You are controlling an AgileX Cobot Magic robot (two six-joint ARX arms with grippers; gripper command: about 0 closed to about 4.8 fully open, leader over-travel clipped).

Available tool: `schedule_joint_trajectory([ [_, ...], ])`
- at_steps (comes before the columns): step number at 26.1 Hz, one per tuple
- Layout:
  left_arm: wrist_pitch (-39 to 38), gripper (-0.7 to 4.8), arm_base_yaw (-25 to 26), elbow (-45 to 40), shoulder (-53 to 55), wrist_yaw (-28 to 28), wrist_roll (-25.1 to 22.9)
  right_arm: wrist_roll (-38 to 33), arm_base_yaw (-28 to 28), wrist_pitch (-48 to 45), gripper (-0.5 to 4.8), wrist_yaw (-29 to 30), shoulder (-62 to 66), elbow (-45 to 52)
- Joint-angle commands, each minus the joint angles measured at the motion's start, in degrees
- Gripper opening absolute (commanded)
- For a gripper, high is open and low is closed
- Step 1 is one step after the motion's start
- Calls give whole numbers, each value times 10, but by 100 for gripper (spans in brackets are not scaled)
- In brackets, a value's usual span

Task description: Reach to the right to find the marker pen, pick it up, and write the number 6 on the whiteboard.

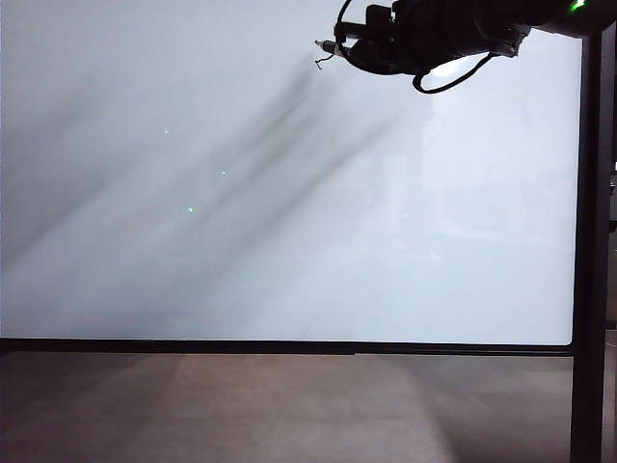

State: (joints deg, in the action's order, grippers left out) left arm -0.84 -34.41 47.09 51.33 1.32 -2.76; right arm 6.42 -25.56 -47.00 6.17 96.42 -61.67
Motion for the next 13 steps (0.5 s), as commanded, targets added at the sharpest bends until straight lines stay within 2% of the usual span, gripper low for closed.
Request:
schedule_joint_trajectory([
  [1,9,-6,-1,2,-2,2,2,30,0,-9,31,-2,1,-3],
  [7,9,-6,-1,2,-2,2,2,31,1,-27,31,-2,18,-3],
  [13,9,-6,-1,2,-2,3,2,30,1,-50,31,-28,36,-4],
])
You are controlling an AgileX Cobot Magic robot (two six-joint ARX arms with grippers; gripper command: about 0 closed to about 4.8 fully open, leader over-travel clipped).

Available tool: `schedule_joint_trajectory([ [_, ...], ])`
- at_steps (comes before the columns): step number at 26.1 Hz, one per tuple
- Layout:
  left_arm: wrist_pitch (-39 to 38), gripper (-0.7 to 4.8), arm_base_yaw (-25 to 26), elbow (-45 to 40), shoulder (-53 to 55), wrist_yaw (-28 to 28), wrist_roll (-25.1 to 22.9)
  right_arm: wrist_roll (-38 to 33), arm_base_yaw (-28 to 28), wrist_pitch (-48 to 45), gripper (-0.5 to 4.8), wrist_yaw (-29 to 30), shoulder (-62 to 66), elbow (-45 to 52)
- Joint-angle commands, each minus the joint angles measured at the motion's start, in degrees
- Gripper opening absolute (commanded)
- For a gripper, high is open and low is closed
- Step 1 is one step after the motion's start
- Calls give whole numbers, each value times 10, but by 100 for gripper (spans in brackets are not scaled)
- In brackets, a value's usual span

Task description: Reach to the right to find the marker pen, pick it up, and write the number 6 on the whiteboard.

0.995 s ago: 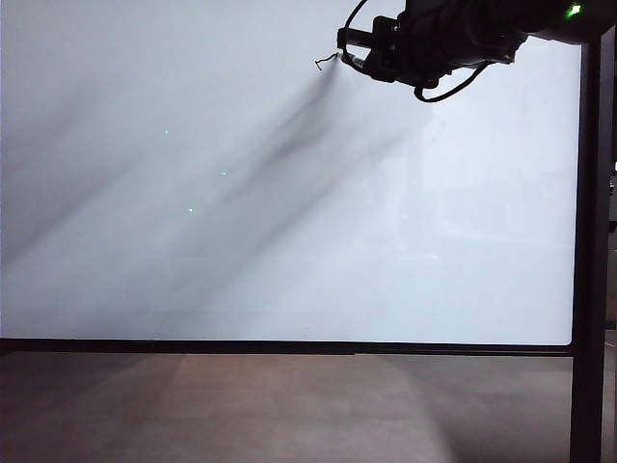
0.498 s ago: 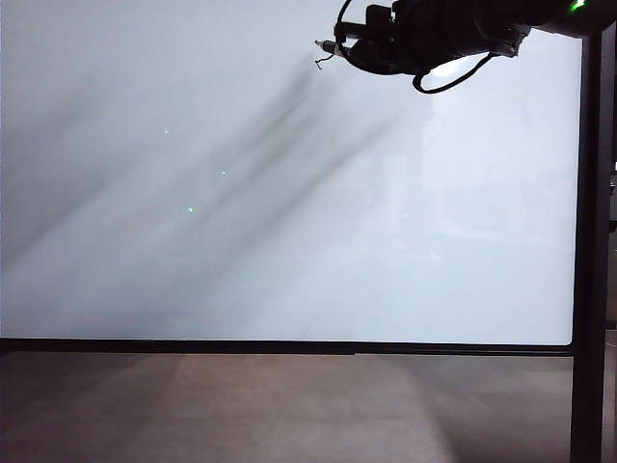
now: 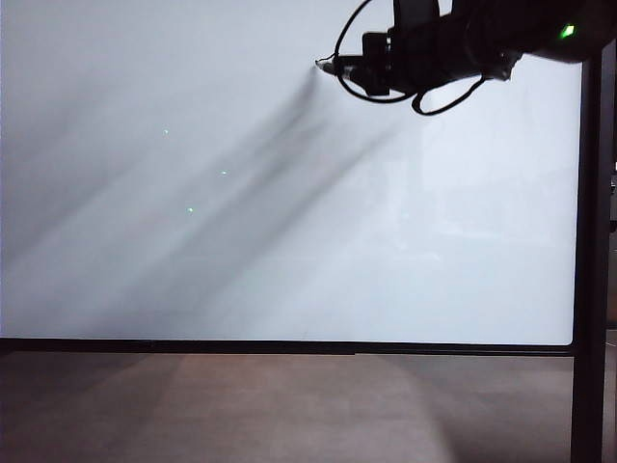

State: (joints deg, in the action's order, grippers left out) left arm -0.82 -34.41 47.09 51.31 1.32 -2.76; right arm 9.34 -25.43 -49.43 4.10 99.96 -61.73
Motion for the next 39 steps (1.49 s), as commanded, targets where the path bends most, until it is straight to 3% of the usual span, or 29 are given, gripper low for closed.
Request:
schedule_joint_trajectory([
  [1,9,-6,-1,2,-2,4,2,0,-1,-30,31,-8,1,-3],
  [39,9,-6,-1,2,-2,4,2,-3,0,-19,31,-5,2,-3],
])
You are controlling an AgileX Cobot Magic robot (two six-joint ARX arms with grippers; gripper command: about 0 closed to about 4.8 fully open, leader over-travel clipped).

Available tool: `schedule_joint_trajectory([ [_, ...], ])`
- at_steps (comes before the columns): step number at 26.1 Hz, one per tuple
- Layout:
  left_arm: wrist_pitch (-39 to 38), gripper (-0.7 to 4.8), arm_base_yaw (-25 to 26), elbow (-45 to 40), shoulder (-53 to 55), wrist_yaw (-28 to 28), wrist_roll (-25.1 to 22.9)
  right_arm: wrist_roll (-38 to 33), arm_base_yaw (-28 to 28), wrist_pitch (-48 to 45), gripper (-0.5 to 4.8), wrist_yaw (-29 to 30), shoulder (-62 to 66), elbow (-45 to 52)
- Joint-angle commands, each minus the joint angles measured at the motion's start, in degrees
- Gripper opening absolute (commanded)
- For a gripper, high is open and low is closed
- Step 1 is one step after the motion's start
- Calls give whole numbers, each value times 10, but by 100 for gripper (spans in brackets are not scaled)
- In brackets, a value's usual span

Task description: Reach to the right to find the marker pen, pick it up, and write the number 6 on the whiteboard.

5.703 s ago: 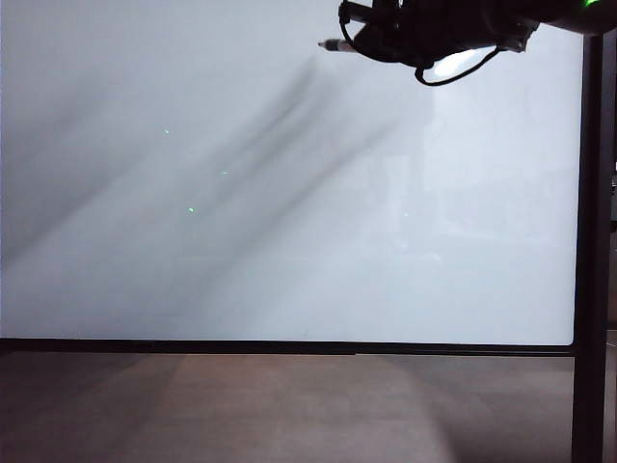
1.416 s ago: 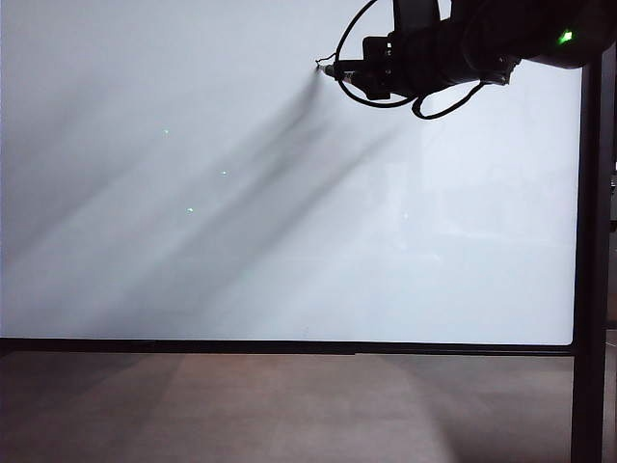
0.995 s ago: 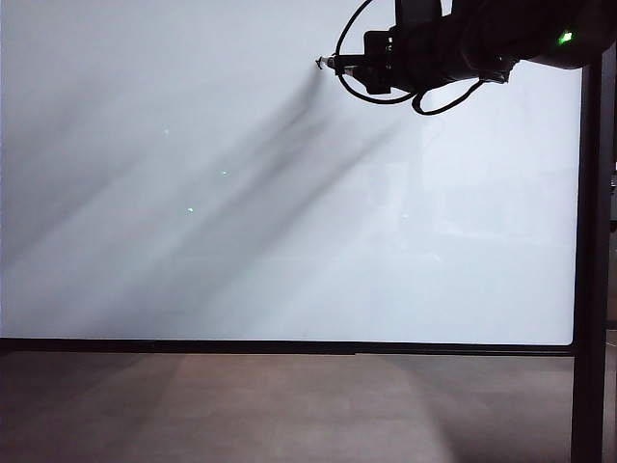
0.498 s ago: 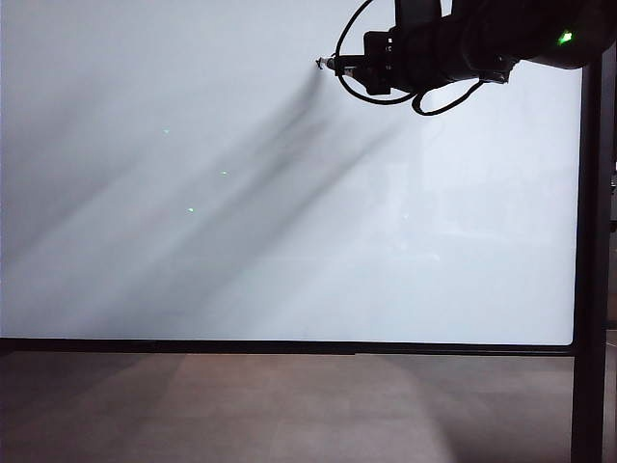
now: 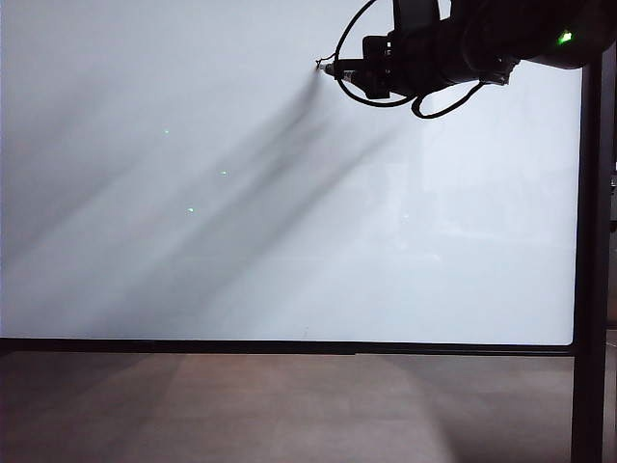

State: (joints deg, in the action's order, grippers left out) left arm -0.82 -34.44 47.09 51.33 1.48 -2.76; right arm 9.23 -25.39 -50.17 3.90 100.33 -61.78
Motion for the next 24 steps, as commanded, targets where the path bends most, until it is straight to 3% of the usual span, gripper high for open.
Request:
schedule_joint_trajectory([
  [1,9,-6,-1,2,-2,3,2,-2,0,-9,31,-3,-2,-3],
  [16,9,-6,-1,2,-2,3,2,-22,0,86,31,-14,-2,-2],
  [24,8,-6,-1,2,-2,3,2,-22,-1,66,31,11,-4,-2],
])
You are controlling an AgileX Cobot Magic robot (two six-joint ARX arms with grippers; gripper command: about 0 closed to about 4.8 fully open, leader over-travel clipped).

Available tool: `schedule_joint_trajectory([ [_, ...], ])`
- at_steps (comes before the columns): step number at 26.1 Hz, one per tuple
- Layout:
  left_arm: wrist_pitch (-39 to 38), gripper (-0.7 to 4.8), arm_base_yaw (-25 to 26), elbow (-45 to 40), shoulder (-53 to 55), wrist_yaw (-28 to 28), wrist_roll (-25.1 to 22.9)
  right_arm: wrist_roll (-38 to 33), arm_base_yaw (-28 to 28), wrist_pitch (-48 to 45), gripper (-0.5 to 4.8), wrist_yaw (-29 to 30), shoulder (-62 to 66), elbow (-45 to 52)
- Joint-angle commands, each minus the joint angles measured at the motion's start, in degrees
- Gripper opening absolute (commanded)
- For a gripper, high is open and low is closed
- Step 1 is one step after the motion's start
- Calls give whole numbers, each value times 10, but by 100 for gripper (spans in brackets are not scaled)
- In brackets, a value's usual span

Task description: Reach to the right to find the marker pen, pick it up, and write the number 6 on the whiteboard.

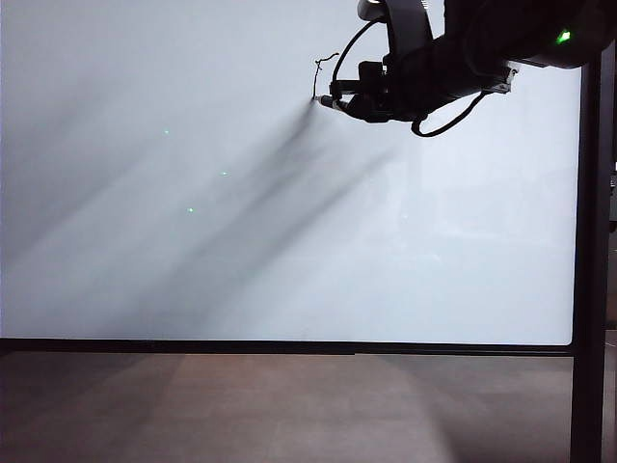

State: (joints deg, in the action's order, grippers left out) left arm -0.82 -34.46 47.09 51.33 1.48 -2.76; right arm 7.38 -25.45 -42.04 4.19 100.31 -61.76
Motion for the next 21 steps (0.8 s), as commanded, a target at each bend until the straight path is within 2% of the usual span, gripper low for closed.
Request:
schedule_joint_trajectory([
  [1,8,-6,-1,2,-2,3,2,-3,-1,-17,31,14,-4,-3],
  [7,8,-6,-1,2,-2,3,2,2,0,-61,31,12,-3,-3],
  [9,8,-6,-1,2,-2,3,2,4,0,-62,31,-6,-3,-3],
  [21,8,-6,-1,2,-2,3,2,5,6,-76,31,-19,9,-5],
])
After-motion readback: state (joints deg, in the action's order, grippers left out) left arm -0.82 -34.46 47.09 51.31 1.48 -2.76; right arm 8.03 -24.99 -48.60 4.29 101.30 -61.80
